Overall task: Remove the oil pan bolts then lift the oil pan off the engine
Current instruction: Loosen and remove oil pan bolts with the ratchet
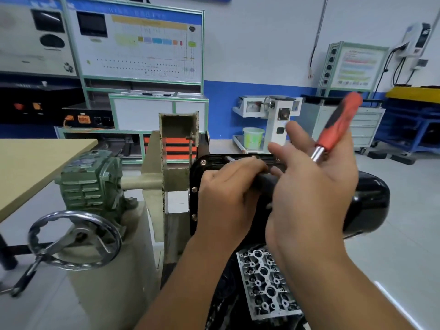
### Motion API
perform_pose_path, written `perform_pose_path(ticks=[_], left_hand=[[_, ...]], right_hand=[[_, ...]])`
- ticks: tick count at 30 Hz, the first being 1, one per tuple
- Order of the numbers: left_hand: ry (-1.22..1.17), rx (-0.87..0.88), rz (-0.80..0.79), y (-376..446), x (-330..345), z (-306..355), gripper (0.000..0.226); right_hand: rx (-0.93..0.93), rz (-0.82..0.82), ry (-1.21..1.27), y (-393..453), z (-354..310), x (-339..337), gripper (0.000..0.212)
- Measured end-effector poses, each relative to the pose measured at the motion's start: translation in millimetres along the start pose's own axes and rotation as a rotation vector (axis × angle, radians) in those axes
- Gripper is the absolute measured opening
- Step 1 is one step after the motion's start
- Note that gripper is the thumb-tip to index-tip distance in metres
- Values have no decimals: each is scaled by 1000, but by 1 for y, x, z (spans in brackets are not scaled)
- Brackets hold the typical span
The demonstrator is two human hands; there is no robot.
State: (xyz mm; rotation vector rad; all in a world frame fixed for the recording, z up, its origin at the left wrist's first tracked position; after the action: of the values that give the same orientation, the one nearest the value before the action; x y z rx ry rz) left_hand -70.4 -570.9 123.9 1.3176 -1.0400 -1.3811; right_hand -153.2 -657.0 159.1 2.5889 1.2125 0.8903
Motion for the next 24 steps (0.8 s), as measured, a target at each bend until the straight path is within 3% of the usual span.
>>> perform_pose_path(ticks=[1, 2, 3, 5, 6, 7, 9, 11, 13, 14, 15, 18, 19, 21, 24], left_hand=[[-4, -35, 19, 3, 1, 0, 27], [20, -62, 19, 4, 3, -1, 21], [77, -104, 5, 4, 3, -2, 18], [62, -242, -122, -2, 12, -14, 42], [4, -254, -149, -5, 15, -18, 51], [-63, -242, -157, -7, 16, -20, 56], [-141, -135, -162, 0, 12, -13, 43], [-233, 45, -129, 12, 5, 4, 25], [-217, 123, -105, 16, 4, 9, 29], [-204, 121, -78, 15, 4, 9, 30], [-171, 119, -36, 12, 2, 9, 30], [19, 120, 87, 5, -6, 10, 19], [79, 125, 104, 5, -7, 12, 17], [88, 100, 116, 5, -8, 13, 18], [36, 71, 108, 6, -6, 13, 28]], right_hand=[[-28, 63, -51, 2, -4, -4, 82], [-68, -12, -162, -1, -13, 7, 84], [-113, -187, -324, -1, -17, 21, 86], [-66, -651, -657, -15, -6, 53, 83], [-72, -806, -829, -25, -1, 60, 75], [-94, -819, -921, -25, 0, 60, 66], [-127, -586, -807, -5, -13, 47, 59], [-62, -248, -453, 14, -22, 18, 61], [-57, -10, -193, 18, -21, -6, 58], [-91, 42, -203, 18, -22, -14, 57], [-135, -12, -273, 16, -26, -10, 59], [-195, -530, -610, 2, -25, 30, 68], [-179, -633, -656, -1, -25, 36, 70], [-155, -579, -539, 5, -33, 31, 77], [-37, -103, -100, 17, -28, -10, 80]])
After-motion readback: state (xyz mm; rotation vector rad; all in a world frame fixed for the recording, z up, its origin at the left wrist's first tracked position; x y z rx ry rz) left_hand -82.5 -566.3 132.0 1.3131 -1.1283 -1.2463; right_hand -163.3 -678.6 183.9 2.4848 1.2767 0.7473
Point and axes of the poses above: each hand's wrist, its own y-axis towards the middle knuckle, its own x-axis out of the palm, z = x × y, the point moved 9 cm from there along y, towards the middle knuckle, and after that the axes turned 15 degrees about x, right-handed, at the moved point
